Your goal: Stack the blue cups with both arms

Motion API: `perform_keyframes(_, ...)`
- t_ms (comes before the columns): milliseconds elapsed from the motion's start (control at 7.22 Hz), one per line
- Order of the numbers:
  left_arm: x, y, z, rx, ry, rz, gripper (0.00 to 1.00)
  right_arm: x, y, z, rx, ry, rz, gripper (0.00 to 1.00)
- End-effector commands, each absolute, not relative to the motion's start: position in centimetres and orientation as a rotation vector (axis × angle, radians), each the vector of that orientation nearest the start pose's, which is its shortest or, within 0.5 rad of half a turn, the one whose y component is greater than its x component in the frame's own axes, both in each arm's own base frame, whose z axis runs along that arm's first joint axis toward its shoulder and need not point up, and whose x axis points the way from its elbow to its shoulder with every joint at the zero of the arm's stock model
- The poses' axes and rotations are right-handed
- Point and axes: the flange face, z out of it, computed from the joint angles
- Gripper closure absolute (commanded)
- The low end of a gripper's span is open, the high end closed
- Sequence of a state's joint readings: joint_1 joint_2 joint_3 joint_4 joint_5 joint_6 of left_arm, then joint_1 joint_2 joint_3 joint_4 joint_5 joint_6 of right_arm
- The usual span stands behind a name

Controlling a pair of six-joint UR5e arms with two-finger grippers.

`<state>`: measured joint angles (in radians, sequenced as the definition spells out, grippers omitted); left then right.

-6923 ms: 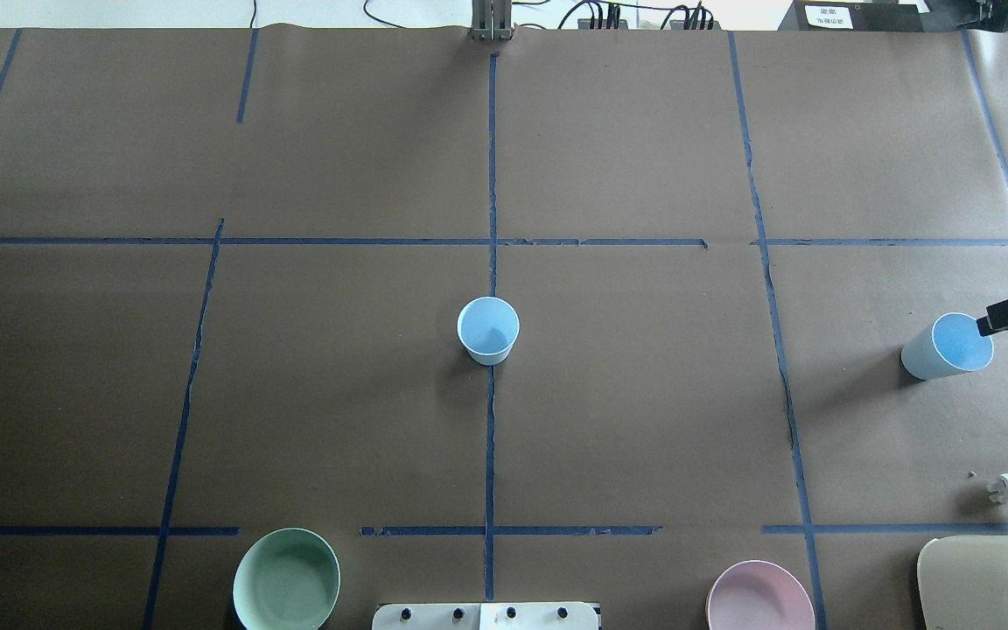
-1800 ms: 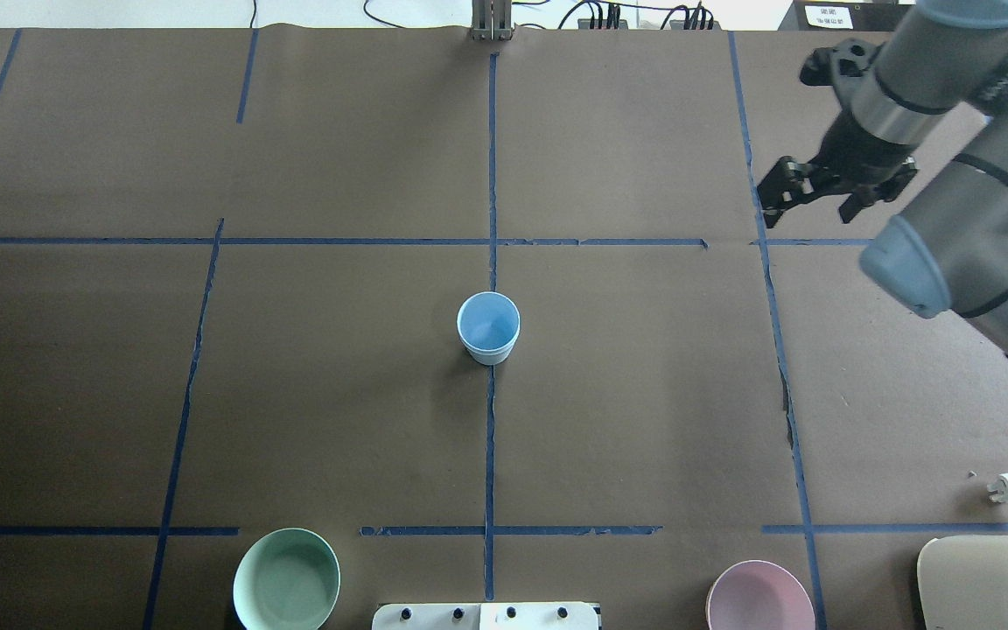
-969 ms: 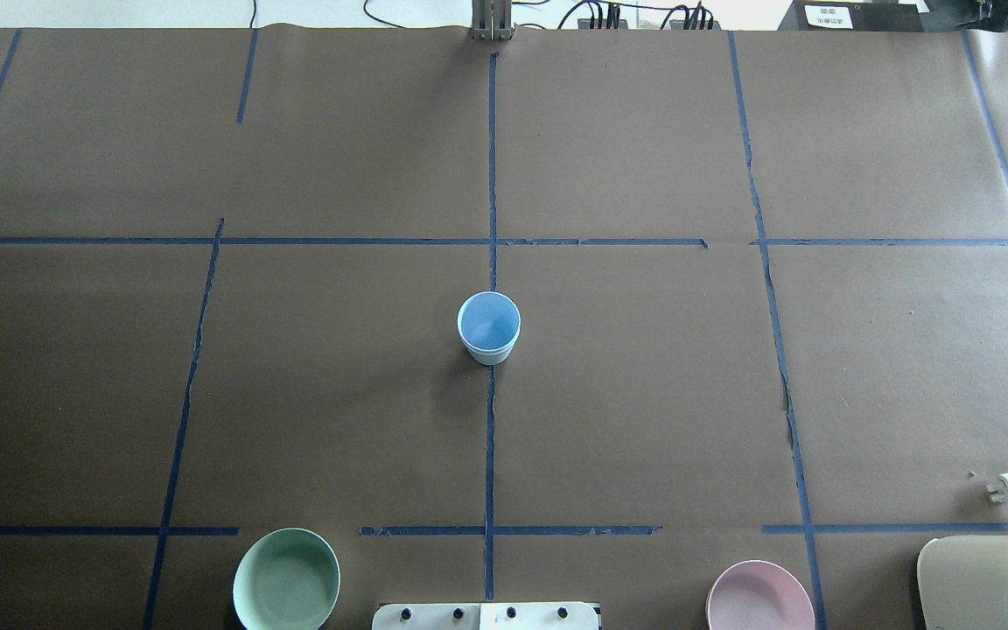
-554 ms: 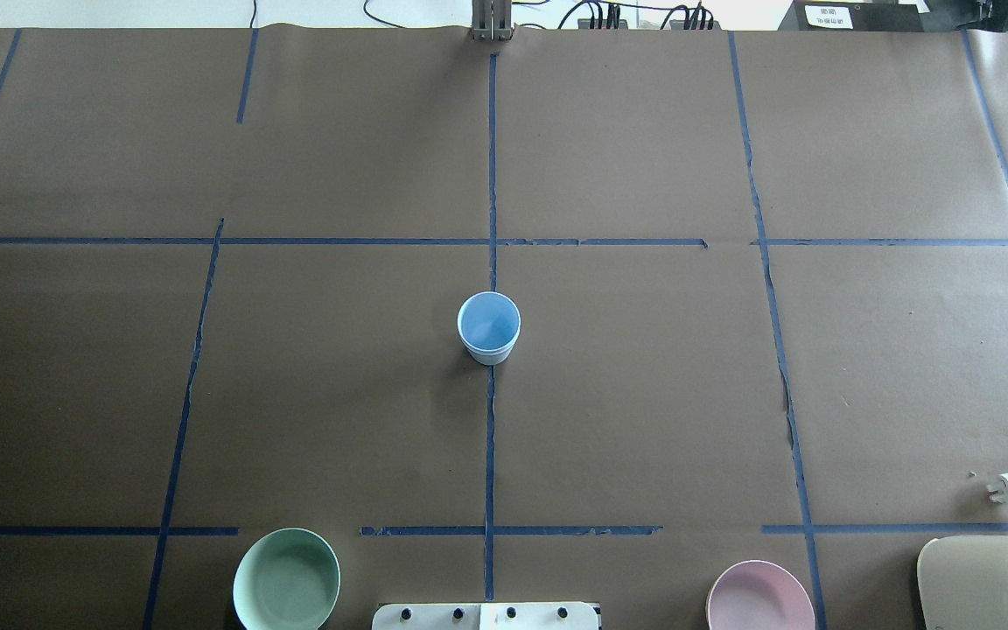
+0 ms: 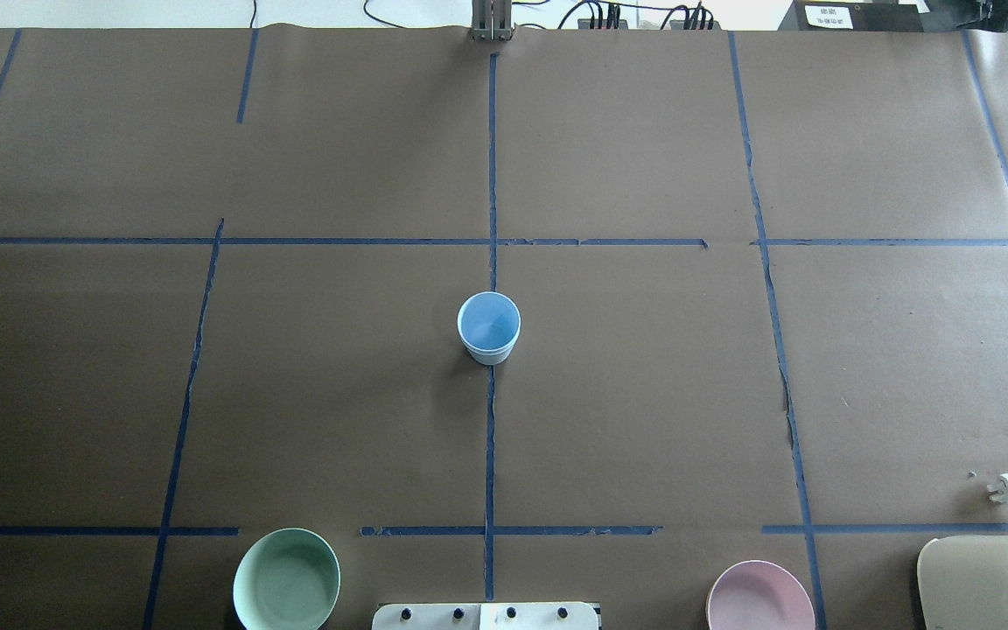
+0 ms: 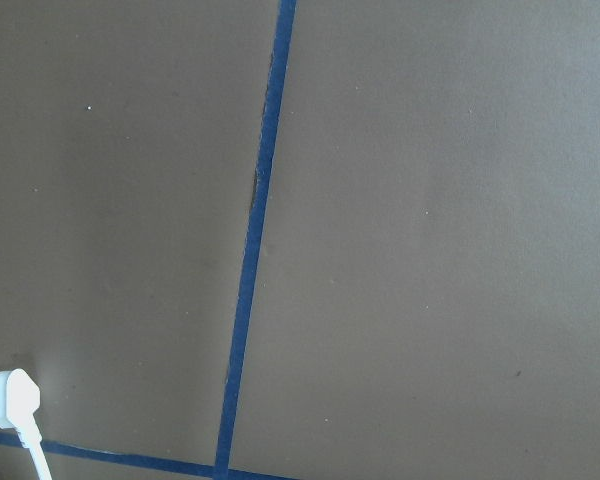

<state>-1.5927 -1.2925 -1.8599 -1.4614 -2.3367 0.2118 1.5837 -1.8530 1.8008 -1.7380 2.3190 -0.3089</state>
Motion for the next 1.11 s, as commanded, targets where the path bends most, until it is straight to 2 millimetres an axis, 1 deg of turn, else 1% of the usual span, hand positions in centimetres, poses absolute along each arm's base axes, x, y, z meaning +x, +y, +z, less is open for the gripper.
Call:
perform_keyframes(0,-7.2,-35.4,65.7,-0.025,0.775,0.133,0.0,7.0,-35.4,68.6,-0.09,-0.771,-0.198,0.0)
perform_keyframes(138,-7.2,-34.7,66.2,-0.039,0.776,0.127,0.0,7.0,-35.4,68.5,-0.089,-0.771,-0.198,0.0)
perform_keyframes(277,-7.2,-34.7,66.2,-0.039,0.776,0.127,0.0,7.0,-35.4,68.6,-0.09,-0.771,-0.198,0.0)
perform_keyframes(415,-7.2,-34.9,65.3,-0.017,0.774,0.137,0.0,7.0,-35.3,68.9,-0.098,-0.772,-0.195,0.0)
perform_keyframes(692,-7.4,-34.8,65.2,-0.016,0.762,0.134,0.0,7.0,-35.7,68.9,-0.093,-0.771,-0.198,0.0)
perform_keyframes(831,-8.5,-34.9,65.0,-0.009,0.678,0.133,0.0,6.9,-35.8,69.1,-0.098,-0.772,-0.198,0.0)
perform_keyframes(969,-9.2,-35.1,63.7,0.014,0.591,0.148,0.0,6.9,-35.9,69.0,-0.095,-0.771,-0.199,0.0)
